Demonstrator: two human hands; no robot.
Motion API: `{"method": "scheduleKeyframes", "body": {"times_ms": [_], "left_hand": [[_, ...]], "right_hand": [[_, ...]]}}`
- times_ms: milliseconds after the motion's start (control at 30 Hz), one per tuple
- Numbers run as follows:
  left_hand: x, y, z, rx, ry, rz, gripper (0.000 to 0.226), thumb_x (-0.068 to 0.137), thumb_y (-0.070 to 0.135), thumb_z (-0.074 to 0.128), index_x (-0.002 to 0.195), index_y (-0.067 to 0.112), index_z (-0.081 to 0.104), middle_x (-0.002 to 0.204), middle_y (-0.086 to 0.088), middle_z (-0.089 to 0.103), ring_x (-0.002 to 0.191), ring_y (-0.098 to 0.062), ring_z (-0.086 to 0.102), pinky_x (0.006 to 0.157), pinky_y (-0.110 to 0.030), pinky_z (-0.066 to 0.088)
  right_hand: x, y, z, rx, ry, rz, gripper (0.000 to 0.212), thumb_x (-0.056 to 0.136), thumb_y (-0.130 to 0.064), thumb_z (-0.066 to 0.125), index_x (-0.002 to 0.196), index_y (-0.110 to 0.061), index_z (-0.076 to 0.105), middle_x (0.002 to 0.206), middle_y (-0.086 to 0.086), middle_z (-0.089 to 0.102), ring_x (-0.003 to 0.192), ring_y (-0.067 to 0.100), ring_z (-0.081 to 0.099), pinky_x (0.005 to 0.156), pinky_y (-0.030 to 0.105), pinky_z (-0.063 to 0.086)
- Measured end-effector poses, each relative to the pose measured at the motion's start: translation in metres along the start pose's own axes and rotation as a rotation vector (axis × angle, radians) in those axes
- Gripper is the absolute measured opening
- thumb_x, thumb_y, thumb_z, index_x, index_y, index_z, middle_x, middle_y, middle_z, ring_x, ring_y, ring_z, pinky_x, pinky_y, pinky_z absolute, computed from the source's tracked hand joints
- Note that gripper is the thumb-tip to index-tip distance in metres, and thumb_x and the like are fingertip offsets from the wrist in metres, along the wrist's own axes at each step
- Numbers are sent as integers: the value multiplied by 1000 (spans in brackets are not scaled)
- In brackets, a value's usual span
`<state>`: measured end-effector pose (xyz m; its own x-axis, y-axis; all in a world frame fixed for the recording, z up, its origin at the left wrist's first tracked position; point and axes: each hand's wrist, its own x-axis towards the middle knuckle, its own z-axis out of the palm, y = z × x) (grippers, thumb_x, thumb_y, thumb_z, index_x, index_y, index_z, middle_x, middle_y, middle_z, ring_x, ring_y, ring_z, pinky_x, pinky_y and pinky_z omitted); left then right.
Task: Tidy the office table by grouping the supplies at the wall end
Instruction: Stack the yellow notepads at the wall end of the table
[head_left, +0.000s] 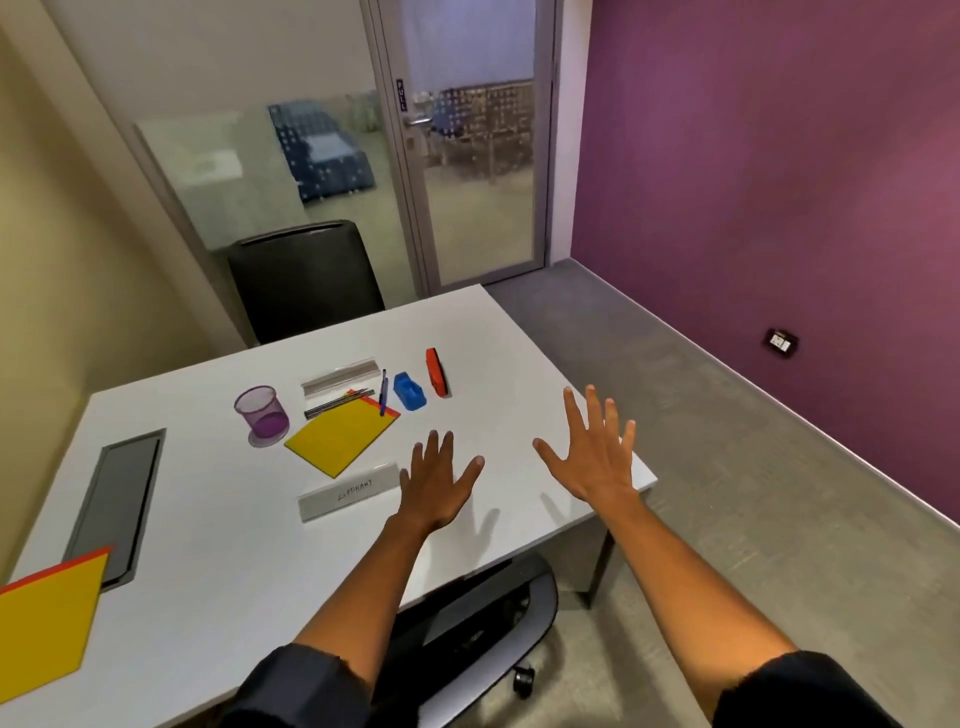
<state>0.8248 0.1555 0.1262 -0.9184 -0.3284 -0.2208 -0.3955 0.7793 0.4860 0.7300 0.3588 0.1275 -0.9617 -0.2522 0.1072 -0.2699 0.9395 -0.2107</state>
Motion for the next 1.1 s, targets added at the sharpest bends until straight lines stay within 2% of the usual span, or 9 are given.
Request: {"method": "scheduleKeyframes", "body": {"times_ms": [233,333,467,567,667,800,967,1100], "left_hand": [[62,16,31,-5,-17,-68,79,90,68,24,153,26,2,162,0,-9,148,-26,-9,116,-56,-1],[96,13,39,-17,11,-122,79,91,68,25,153,25,2,162,0,-9,149,-26,-8,116,-56,0],[143,-10,47,-48,13,-243,79,91,68,25,153,26,0,161,0,-10,148,-26,-9,116,-56,0],[170,-29,48,-58,31,-337,79,91,68,24,153,26,0,162,0,-8,149,-26,-8,117,-55,0],[180,-40,45,-88,73,-398,79,91,68,26,153,26,2,162,0,-7,149,-26,-7,117,-55,2],[184,-53,38,-131,131,-483,78,91,67,27,153,26,2,162,0,-6,149,-25,-7,117,-55,2],[200,-62,33,-136,163,-572,78,91,67,26,153,25,3,162,-1,-6,149,-26,-6,117,-56,3],[221,-66,35,-134,179,-636,78,91,67,26,153,25,3,162,-1,-8,149,-25,-6,117,-55,4]], "right_hand": [[53,19,28,5,-59,-63,91,81,-80,26,151,-33,-9,162,6,-9,148,35,0,115,60,6],[92,15,48,-6,-98,-128,92,77,-82,19,151,-34,-9,161,4,-11,148,34,0,115,60,4],[144,-3,81,32,-171,-232,91,79,-80,26,151,-34,-5,161,3,-9,148,34,0,115,60,4],[170,-20,99,41,-218,-323,89,81,-77,32,152,-33,0,162,4,-4,148,34,6,114,60,10],[188,-39,114,17,-276,-384,90,82,-76,34,152,-33,0,162,4,-3,148,33,9,115,58,14],[207,-70,129,2,-385,-483,89,84,-75,34,152,-33,-5,162,3,-9,149,32,5,116,56,10],[230,-102,150,8,-443,-588,88,84,-75,33,152,-32,-3,162,3,-7,149,31,4,117,55,10],[254,-118,175,25,-512,-633,89,84,-74,35,152,-31,-1,162,1,-5,148,31,9,116,55,15]]}}
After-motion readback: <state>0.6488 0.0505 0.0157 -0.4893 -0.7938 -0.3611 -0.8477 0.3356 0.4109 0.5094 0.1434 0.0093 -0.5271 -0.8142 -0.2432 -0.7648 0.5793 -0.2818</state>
